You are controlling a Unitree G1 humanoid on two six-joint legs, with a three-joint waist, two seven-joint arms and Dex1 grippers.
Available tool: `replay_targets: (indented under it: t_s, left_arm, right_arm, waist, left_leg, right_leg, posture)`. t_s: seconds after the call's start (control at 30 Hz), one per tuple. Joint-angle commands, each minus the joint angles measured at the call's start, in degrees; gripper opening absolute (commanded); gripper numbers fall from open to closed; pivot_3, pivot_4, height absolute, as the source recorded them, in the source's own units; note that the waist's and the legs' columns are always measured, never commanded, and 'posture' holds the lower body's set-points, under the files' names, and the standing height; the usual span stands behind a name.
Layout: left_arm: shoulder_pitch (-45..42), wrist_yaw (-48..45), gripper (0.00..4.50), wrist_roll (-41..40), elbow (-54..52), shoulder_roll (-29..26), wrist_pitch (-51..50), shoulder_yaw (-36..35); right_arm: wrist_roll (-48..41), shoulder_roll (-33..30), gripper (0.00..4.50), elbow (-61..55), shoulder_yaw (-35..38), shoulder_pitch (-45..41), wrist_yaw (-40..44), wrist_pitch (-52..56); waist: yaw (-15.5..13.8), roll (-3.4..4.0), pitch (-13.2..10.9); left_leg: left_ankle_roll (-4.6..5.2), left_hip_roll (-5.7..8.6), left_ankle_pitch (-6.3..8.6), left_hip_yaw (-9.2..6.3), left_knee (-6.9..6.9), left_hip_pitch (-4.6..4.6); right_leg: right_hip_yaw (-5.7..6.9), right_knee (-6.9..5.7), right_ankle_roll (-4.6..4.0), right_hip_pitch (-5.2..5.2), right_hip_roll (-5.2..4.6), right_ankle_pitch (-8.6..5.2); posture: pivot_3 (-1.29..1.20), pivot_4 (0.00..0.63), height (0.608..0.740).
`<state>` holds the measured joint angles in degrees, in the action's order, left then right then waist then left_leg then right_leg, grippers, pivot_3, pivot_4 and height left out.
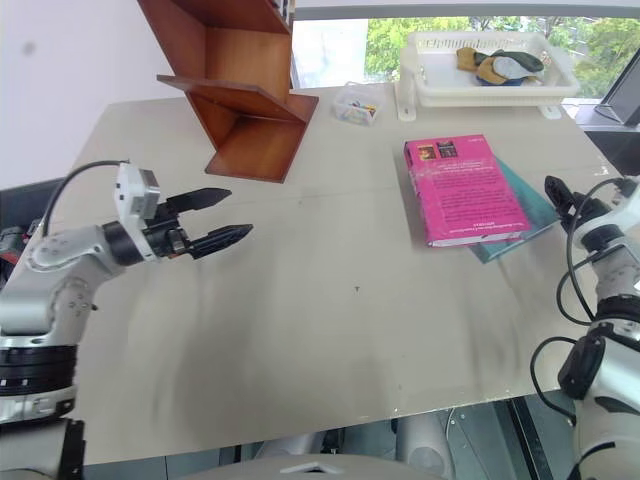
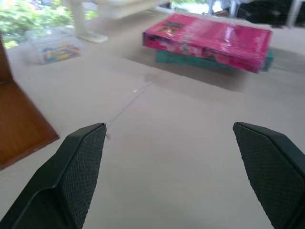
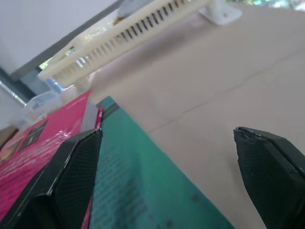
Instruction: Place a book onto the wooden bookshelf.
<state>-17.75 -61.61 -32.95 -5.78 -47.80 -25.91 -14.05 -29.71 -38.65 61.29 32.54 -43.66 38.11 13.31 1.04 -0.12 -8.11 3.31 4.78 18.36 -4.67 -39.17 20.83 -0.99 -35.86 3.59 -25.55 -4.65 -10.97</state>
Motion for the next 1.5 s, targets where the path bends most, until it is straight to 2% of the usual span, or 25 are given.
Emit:
replay_targets:
  t_s: [0.03,0.13,0.27,0.67,1.03,1.2,1.5]
  left_arm:
    - [3.1,-4.53,4.47,-3.66,-5.19,-5.42,-1.97,-5.75]
    - [5.97,-7.45,4.47,-6.78,-7.72,-8.73,-3.54,-10.02]
    - [6.35,-8.28,4.47,-8.9,-8.48,-9.68,-3.94,-12.68]
    - [4.8,-7.62,4.47,-6.95,-6.91,-10.07,-2.44,-10.67]
    - [4.91,-7.64,4.47,-6.14,-7.2,-11.14,-2.98,-11.3]
    - [4.58,-7.58,4.47,-5.99,-7.09,-12.06,-3.39,-11.0]
    - [3.51,-7.91,4.47,-5.9,-6.64,-13.5,-3.93,-10.58]
  right_arm:
    - [1.13,-0.84,4.5,5.09,0.03,-2.31,-1.06,-1.62]
    - [2.8,-0.9,4.5,7.58,-1.26,-2.93,-0.3,-2.24]
    - [4.82,-0.59,4.5,9.16,-2.85,-3.18,0.94,-3.07]
    - [11.91,3.94,4.5,9.19,-11.71,-2.77,16.57,-5.57]
    - [13.91,7.5,4.5,8.07,-14.49,-1.45,25.34,-8.58]
    - [19.43,10.03,4.5,7.02,-20.49,0.05,26.76,-15.78]
    - [21.45,15.05,4.5,5.39,-25.43,-0.05,33.01,-20.37]
  waist:
    - [0.28,0.02,-0.02]
    - [0.73,0.09,-0.06]
    - [1.09,0.09,-0.05]
    - [2.42,0.01,-0.01]
    - [3.05,-0.01,0.01]
    - [3.1,-0.09,0.07]
    - [3.57,-0.27,0.2]
  left_leg:
    - [0.0,-0.01,0.0,0.01,0.02,0.0]
    - [0.0,-0.01,0.0,0.03,0.04,-0.01]
    - [-0.01,-0.02,0.0,0.04,0.0,-0.07]
    - [-0.01,-0.07,0.0,0.09,0.01,-0.12]
    - [-0.02,-0.09,0.0,0.1,0.0,-0.15]
    - [-0.02,-0.09,0.0,0.1,0.0,-0.19]
    - [-0.14,-0.3,-0.01,0.1,0.01,-0.38]
  right_leg:
    - [-0.01,0.01,0.0,-0.01,0.01,0.0]
    - [-0.03,0.01,0.0,-0.01,0.01,0.0]
    - [-0.04,-0.01,0.0,0.04,0.01,0.0]
    - [-0.11,-0.03,0.0,0.03,0.07,0.0]
    - [-0.14,-0.06,0.0,0.03,0.09,0.0]
    - [-0.14,-0.08,0.0,0.03,0.1,0.0]
    - [-0.22,-0.1,-0.15,0.12,0.33,0.09]
  posture:
    - [0.0,0.15,0.74]
    - [0.0,0.15,0.74]
    - [0.0,0.15,0.74]
    - [0.0,0.15,0.74]
    - [0.0,0.15,0.74]
    - [0.0,0.15,0.74]
    - [0.0,0.15,0.74]
